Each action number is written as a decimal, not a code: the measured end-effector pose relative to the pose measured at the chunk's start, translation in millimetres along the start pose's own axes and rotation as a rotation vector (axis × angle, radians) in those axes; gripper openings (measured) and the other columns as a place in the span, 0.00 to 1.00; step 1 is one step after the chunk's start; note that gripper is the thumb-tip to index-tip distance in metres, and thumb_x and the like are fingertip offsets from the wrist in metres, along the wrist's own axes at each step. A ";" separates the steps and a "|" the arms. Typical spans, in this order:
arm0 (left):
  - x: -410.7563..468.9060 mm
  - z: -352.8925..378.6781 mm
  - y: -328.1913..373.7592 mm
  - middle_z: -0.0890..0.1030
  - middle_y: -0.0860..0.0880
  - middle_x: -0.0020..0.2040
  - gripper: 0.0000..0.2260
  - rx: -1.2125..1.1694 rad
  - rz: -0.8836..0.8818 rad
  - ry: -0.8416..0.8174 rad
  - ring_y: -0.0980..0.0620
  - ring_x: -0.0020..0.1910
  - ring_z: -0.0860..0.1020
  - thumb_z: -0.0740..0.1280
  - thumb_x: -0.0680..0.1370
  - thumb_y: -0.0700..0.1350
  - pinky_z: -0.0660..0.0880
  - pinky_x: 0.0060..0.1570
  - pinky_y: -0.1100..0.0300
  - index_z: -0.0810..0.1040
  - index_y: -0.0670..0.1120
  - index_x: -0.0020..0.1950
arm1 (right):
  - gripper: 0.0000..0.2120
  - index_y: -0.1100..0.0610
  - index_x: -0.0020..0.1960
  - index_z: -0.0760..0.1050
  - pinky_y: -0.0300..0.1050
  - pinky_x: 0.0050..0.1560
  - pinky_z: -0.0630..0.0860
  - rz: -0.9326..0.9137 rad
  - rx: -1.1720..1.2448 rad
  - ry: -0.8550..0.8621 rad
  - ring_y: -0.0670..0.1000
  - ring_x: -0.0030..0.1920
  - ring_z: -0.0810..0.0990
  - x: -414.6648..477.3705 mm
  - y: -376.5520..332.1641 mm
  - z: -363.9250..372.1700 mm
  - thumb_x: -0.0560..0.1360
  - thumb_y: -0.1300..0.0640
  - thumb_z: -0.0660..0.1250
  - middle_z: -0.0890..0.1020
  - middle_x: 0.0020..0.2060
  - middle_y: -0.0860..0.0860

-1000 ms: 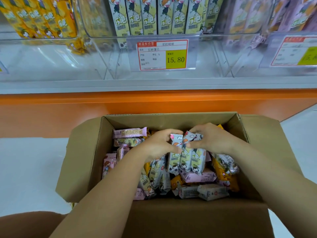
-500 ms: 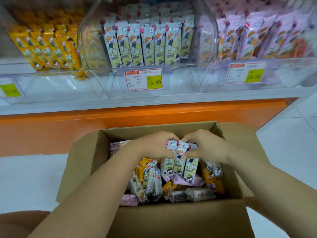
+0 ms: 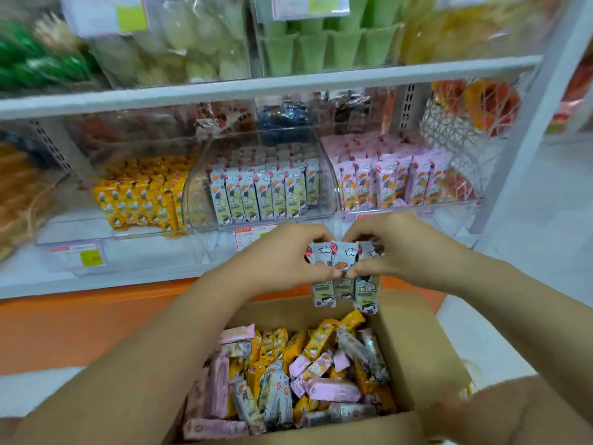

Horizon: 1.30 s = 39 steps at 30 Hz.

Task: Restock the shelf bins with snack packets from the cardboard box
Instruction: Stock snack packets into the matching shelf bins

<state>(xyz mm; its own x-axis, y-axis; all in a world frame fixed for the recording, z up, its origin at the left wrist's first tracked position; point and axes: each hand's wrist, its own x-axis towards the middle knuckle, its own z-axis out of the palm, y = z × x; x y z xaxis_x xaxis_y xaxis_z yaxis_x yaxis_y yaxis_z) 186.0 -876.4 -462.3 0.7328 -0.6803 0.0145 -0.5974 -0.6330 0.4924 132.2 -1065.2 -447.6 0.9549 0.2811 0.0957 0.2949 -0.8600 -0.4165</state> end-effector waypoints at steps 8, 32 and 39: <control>9.2 -69.5 26.8 0.73 0.63 0.45 0.16 0.146 0.113 0.277 0.66 0.39 0.70 0.72 0.73 0.52 0.66 0.39 0.75 0.77 0.51 0.58 | 0.20 0.56 0.58 0.80 0.32 0.44 0.68 -0.154 -0.046 0.280 0.42 0.45 0.75 22.7 -22.1 -56.7 0.68 0.52 0.75 0.81 0.46 0.47; 106.1 -56.8 -110.8 0.76 0.47 0.64 0.25 0.367 -0.224 0.016 0.44 0.56 0.77 0.66 0.77 0.52 0.76 0.52 0.50 0.60 0.54 0.72 | 0.22 0.56 0.67 0.70 0.50 0.57 0.74 0.088 -0.376 -0.058 0.57 0.58 0.76 183.8 19.1 -9.1 0.76 0.50 0.68 0.78 0.60 0.56; 122.6 -54.9 -113.4 0.72 0.46 0.61 0.26 0.649 -0.140 0.081 0.42 0.49 0.77 0.64 0.78 0.48 0.68 0.36 0.54 0.57 0.53 0.73 | 0.21 0.58 0.64 0.72 0.51 0.53 0.75 0.038 -0.515 -0.127 0.57 0.56 0.77 209.4 25.5 -1.3 0.73 0.53 0.71 0.80 0.54 0.57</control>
<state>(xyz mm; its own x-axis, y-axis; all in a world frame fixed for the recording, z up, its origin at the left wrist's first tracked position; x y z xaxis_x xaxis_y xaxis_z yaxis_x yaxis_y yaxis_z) 361.4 -867.7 -468.5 0.8250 -0.5612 0.0665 -0.5507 -0.8247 -0.1286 339.7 -1028.8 -437.0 0.9631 0.2671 -0.0343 0.2691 -0.9595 0.0830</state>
